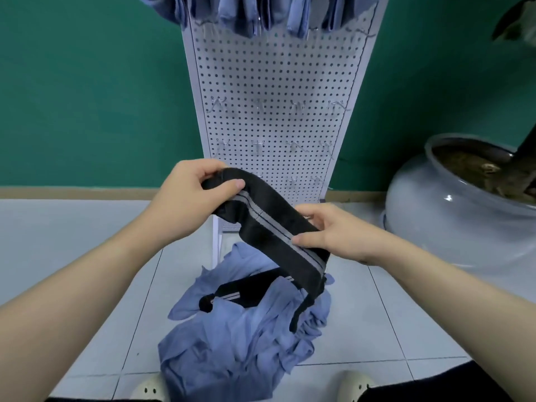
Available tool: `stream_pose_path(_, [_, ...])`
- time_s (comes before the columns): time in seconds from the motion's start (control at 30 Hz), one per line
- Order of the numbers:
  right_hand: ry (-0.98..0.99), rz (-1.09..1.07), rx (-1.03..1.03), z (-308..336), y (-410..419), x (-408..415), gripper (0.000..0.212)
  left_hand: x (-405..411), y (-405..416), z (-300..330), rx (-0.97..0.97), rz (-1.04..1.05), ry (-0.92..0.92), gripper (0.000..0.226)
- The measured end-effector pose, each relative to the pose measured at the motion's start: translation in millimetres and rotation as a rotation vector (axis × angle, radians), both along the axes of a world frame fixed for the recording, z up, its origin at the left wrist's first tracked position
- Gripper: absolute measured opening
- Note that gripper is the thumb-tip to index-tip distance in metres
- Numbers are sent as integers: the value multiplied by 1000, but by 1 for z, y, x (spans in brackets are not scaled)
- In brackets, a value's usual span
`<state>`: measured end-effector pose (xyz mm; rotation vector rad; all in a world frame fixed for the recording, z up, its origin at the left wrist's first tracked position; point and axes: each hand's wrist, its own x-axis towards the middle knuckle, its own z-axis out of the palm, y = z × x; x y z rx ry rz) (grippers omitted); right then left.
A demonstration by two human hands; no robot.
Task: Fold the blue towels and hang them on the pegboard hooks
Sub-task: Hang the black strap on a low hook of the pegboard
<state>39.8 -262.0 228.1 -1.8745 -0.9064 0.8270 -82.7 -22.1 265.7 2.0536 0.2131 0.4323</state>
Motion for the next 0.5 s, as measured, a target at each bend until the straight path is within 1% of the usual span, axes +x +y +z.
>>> stream_pose_path(0.1, [137, -14, 17, -6, 6, -4, 24, 3, -10, -3, -19, -45, 1, 7])
stream_pose_path(0.2, [201, -5, 84, -10, 11, -6, 31, 5, -15, -8, -34, -78, 49, 6])
stream_pose_path(0.27, [212, -32, 137, -13, 15, -5, 37, 6, -13, -9, -92, -87, 74, 11])
stream_pose_path(0.33, [224, -65, 179, -15, 18, -4, 45, 7, -10, -8, -221, -84, 79, 15])
stream_pose_path(0.4, [207, -71, 185, -14, 19, -4, 59, 6, -9, -5, -392, -84, 74, 18])
stream_pose_path(0.43, [173, -62, 173, -13, 20, -6, 66, 6, -9, -4, -440, -91, 77, 18])
stream_pose_path(0.5, [36, -43, 132, -11, 22, -12, 73, 6, -10, -4, -482, -108, 101, 20])
